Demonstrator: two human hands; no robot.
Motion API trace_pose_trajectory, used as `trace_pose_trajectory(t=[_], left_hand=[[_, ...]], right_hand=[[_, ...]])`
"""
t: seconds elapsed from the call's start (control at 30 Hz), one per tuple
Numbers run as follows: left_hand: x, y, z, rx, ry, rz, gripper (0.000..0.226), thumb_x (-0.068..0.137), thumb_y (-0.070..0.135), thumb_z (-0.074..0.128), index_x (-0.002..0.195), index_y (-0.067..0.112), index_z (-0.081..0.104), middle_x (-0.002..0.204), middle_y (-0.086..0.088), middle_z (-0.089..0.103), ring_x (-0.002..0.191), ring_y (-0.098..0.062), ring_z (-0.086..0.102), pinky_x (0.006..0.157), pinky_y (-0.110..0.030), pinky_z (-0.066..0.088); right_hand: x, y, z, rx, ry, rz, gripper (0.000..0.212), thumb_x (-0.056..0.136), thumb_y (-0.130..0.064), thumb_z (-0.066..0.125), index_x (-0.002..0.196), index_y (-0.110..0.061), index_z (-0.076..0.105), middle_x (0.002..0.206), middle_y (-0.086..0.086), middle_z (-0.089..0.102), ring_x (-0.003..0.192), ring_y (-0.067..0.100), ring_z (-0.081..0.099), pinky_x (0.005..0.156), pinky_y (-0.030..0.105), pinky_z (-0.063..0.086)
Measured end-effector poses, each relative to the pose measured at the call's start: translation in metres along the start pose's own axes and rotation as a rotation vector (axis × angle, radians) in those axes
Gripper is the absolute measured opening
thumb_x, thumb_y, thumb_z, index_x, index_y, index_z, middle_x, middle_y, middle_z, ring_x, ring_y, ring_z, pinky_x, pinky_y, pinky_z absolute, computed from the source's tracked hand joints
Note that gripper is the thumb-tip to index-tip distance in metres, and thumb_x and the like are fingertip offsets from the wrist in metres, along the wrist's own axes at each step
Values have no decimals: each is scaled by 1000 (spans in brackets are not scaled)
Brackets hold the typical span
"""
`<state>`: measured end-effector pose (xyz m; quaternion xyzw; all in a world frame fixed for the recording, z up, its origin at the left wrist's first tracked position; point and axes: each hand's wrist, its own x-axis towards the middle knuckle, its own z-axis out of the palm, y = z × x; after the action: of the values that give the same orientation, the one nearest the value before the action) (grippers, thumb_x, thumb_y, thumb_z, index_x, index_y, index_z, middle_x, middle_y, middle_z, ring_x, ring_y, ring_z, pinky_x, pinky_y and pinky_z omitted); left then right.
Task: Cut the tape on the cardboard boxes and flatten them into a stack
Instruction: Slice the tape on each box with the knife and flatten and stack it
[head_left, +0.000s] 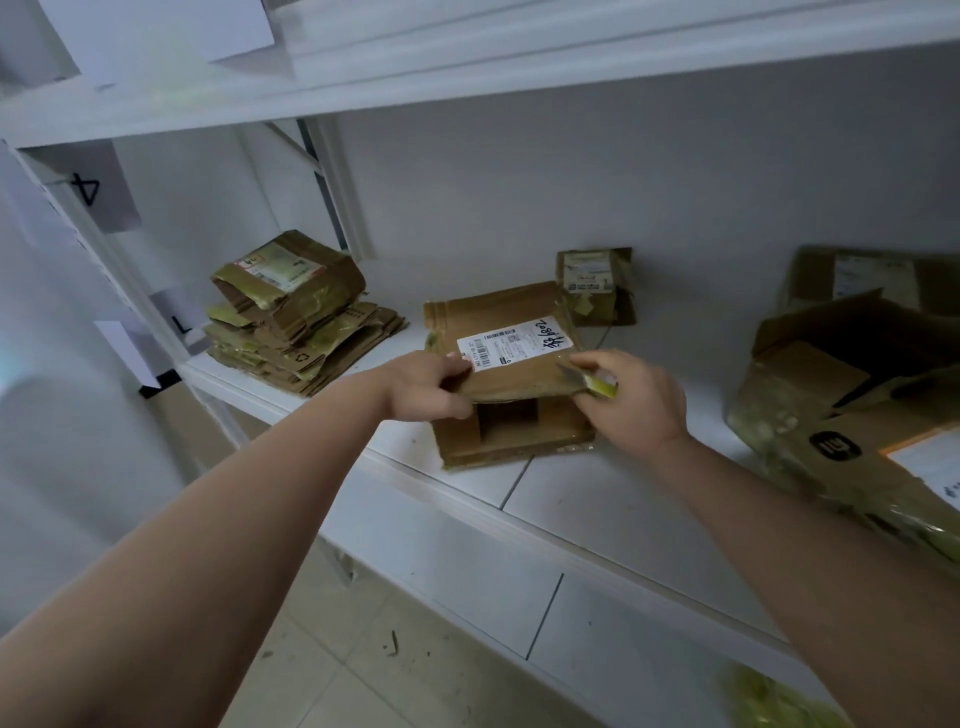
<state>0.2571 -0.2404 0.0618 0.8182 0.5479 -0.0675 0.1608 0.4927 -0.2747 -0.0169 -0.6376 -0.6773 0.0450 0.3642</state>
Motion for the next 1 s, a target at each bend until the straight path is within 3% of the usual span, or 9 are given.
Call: trace_pose_trajectory(t=[0.1, 0.17, 0.4, 0.57, 0.73, 0.87, 1.0], left_hand=[[4, -9, 0, -165, 81, 12, 67, 86, 55, 57, 143, 22, 41, 144, -4, 43, 129, -21, 41, 100, -29, 32], [8, -18, 3, -256, 177, 18, 56, 88, 53, 59, 133, 22, 49, 133, -2, 52, 121, -20, 48, 96, -30, 39], [21, -27, 17, -478, 488, -47, 54, 75, 51, 73, 111, 16, 52, 109, -2, 61, 96, -20, 59, 81, -35, 53], [27, -27, 24, -533, 499, -55, 54, 81, 55, 64, 118, 17, 50, 106, 2, 59, 96, -19, 60, 82, -38, 54], [31, -28, 37, -503, 622, -119, 46, 84, 56, 61, 110, 18, 57, 99, 1, 64, 93, -21, 59, 79, -41, 52], [30, -26, 38, -500, 621, -136, 46, 85, 56, 60, 111, 17, 56, 100, -2, 64, 93, -22, 59, 82, -44, 52], [25, -23, 35, -511, 554, -130, 52, 88, 55, 56, 121, 14, 53, 110, -4, 62, 99, -23, 58, 85, -40, 51]], right_hand=[[10, -2, -5, 155, 7, 158, 44, 76, -47, 73, 113, -32, 55, 103, -14, 65, 96, 16, 60, 71, 27, 45], [17, -4, -4, 176, 20, 196, 48, 75, -51, 73, 109, -28, 48, 105, -10, 65, 96, 19, 61, 73, 31, 48], [26, -6, 10, 274, 127, 213, 46, 80, -45, 70, 110, -19, 47, 105, -5, 58, 94, 17, 56, 74, 34, 50], [27, -1, 25, 329, 235, 110, 31, 89, -42, 59, 101, -13, 59, 93, -4, 60, 87, 17, 58, 66, 31, 49], [26, -8, 42, 173, 295, 158, 30, 92, -42, 55, 94, -12, 60, 102, 3, 56, 80, 11, 46, 53, 17, 28], [27, -5, 38, 181, 240, 142, 34, 91, -44, 55, 97, -12, 62, 101, 1, 54, 83, 13, 48, 57, 21, 33], [19, -7, 28, 576, 217, 195, 32, 95, -42, 51, 95, -14, 65, 88, -3, 61, 77, 5, 59, 64, 22, 46]])
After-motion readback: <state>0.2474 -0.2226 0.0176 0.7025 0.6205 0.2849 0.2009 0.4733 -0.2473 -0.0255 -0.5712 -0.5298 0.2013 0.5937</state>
